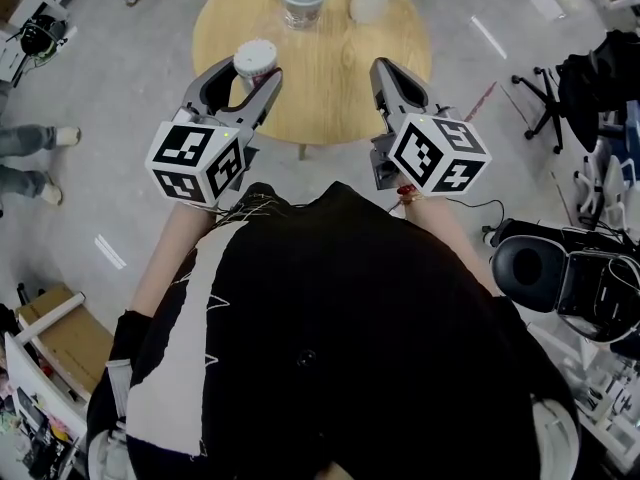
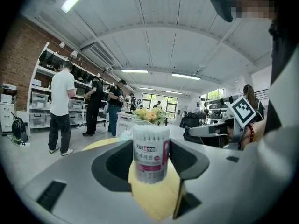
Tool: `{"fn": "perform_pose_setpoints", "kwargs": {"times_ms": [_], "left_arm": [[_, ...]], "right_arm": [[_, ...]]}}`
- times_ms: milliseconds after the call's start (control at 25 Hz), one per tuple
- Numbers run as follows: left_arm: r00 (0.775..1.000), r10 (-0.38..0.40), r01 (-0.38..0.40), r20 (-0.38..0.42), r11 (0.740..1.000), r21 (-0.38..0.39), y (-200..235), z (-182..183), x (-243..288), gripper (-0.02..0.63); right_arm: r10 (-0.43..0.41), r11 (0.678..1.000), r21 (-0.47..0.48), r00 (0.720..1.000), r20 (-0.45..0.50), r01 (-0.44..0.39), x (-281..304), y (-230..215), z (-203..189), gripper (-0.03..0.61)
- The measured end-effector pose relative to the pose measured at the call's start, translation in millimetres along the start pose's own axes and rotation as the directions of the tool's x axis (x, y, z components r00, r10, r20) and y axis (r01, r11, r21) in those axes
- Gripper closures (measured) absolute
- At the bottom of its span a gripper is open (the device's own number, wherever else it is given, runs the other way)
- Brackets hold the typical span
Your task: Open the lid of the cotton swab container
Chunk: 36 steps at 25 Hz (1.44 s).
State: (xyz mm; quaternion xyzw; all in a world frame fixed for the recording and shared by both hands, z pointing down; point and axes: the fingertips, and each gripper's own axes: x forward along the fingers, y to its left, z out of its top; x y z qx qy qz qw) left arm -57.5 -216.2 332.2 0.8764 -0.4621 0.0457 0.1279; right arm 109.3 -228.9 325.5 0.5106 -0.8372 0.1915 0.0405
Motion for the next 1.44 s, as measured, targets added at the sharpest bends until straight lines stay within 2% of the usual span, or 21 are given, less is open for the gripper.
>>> {"fn": "perform_pose_setpoints", "kwargs": {"times_ms": [200, 680, 1440], "left_arm": [[1.0, 0.005, -0.005, 0.003, 1.0, -0.026, 6.5, 0.8, 1.9, 0.36], [1.0, 0.003, -0.003, 0.003, 0.999, -0.033, 10.6, 1.6, 1.6, 0.36], [1.0, -0.005, 0.005, 0.004, 0.999, -0.05, 10.8, 1.9, 4.0, 0.36]], "right_arm": [[0.011, 0.999, -0.03, 1.0, -0.021, -0.012, 5.5, 4.7, -5.2, 0.584], [0.013, 0.999, -0.03, 0.998, -0.067, -0.015, 12.0, 7.2, -13.5, 0.584], [-0.007, 0.999, -0.037, 0.997, -0.08, 0.004, 11.6, 1.6, -14.2, 0.583]]}}
